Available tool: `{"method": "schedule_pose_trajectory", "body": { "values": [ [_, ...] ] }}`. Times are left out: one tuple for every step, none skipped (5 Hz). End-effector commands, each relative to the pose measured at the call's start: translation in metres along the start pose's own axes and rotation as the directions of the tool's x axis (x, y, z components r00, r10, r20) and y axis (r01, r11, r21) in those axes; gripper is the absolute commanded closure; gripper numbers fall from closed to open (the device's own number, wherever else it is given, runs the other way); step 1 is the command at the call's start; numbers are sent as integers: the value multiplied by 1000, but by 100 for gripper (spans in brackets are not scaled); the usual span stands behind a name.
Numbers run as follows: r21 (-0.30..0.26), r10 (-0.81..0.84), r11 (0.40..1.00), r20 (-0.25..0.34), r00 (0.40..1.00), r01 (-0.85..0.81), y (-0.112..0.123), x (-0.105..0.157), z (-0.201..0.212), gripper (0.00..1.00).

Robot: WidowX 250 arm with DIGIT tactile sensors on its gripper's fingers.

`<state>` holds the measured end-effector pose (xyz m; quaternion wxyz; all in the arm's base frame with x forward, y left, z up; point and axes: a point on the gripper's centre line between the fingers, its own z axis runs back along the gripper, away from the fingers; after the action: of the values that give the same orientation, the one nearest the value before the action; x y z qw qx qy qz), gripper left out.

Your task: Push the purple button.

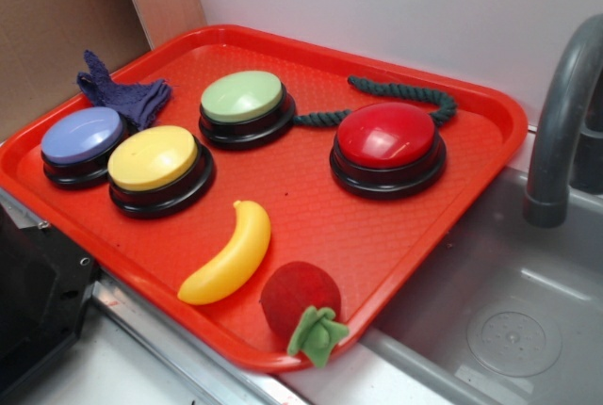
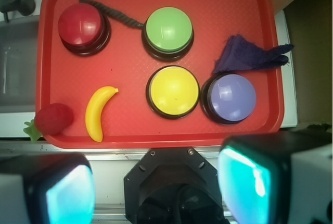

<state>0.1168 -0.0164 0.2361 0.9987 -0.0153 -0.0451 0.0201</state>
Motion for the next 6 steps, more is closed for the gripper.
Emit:
{"method": "schedule_pose_trajectory", "body": {
  "values": [
    [0,0,1000,0,1000,0,0,0,0,0],
    [9,186,983,-4,983,-186,50,8,-34,0],
    [5,300,954,2,954,-300,82,19,-65,0],
    [25,340,940,20,940,-341,96,29,-94,0],
    [73,326,943,12,945,-326,116,18,-121,0],
    [109,309,946,-3,951,-307,116,24,-130,0]
  ]
}}
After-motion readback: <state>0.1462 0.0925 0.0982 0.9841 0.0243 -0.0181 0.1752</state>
